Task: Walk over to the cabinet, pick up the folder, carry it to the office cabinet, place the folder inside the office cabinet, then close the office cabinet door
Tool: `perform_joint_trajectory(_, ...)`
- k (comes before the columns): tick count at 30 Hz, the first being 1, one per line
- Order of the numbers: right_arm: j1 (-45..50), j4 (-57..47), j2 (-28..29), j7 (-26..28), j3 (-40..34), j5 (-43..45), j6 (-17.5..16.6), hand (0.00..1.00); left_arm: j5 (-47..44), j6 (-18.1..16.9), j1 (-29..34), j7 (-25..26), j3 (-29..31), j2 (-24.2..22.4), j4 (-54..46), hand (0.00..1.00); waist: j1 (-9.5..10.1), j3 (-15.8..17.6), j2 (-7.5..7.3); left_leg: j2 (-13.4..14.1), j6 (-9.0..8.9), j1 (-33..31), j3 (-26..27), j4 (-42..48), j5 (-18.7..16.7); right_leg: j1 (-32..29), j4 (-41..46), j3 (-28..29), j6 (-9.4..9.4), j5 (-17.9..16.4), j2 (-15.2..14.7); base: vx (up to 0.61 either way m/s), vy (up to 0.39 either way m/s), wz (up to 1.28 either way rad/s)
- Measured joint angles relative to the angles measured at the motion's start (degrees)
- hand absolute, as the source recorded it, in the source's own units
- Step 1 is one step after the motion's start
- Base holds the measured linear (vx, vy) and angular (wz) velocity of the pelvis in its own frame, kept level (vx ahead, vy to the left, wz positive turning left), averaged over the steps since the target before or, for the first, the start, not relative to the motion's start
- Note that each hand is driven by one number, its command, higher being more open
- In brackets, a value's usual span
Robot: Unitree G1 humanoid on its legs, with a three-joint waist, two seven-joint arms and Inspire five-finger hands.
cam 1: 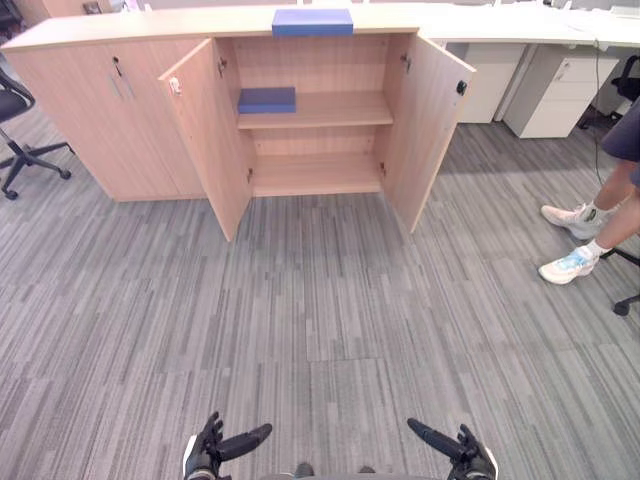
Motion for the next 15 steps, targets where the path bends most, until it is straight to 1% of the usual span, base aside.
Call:
perform_joint_trajectory(3, -1.55, -3.81, -0.26, -0.76, -1.54, -5.63, -0.03, 1.00, 0.02, -0.16, -0.27, -0.08, -0.03, -0.25, -3.16, 1.00, -0.59, 0.86, -0.09, 0.00, -0.16, 2.08, -0.14, -1.76, -0.03, 1.79, -1.02, -0.75, 0.02, 0.01, 0.09, 0.13, 0.007, 0.05)
perform_joint_trajectory(7, -2.69, -5.89, -0.52, -0.94, -2.11, -9.70, -0.01, 1.00, 0.05, -0.25, -0.21, -0.34, -0.03, -0.21, -6.26, 1.00, -0.74, 2.04, -0.07, 0.06, -1.03, 3.32, -0.05, -2.47, -0.48, 2.83, -1.44, -0.78, 0.02, 0.01, 0.13, 0.08, 0.009, 0.00)
perform_joint_trajectory(13, -3.24, -6.13, -1.12, -0.93, -2.39, -11.65, 0.17, 1.00, 0.07, -0.28, -0.22, -0.69, 0.06, 0.01, -6.76, 1.00, -0.76, 2.90, 0.06, 0.11, -2.51, 3.29, 0.52, -2.06, -1.46, 2.80, -1.34, -0.64, 0.04, 0.00, 0.05, 0.03, -0.003, -0.03)
perform_joint_trajectory(14, -3.94, -6.14, -1.12, -0.95, -2.39, -11.65, 0.23, 1.00, 0.07, -0.28, -0.29, -0.68, 0.41, 0.06, -6.90, 1.00, -0.76, 3.66, 0.00, 0.18, -3.17, 2.61, 0.95, -0.76, -2.31, 2.54, -1.12, -0.40, 0.11, -0.05, -0.03, -0.02, -0.014, -0.14)
perform_joint_trajectory(15, -4.69, -6.15, -1.15, -0.96, -2.39, -11.64, 0.30, 1.00, 0.07, -0.28, -0.34, -0.67, 0.85, 0.04, -7.06, 1.00, -0.75, 4.15, 0.07, 0.34, -3.31, 1.53, 1.39, 0.91, -3.32, 1.90, -0.79, -0.07, 0.23, -0.13, -0.03, -0.03, -0.013, -0.19)
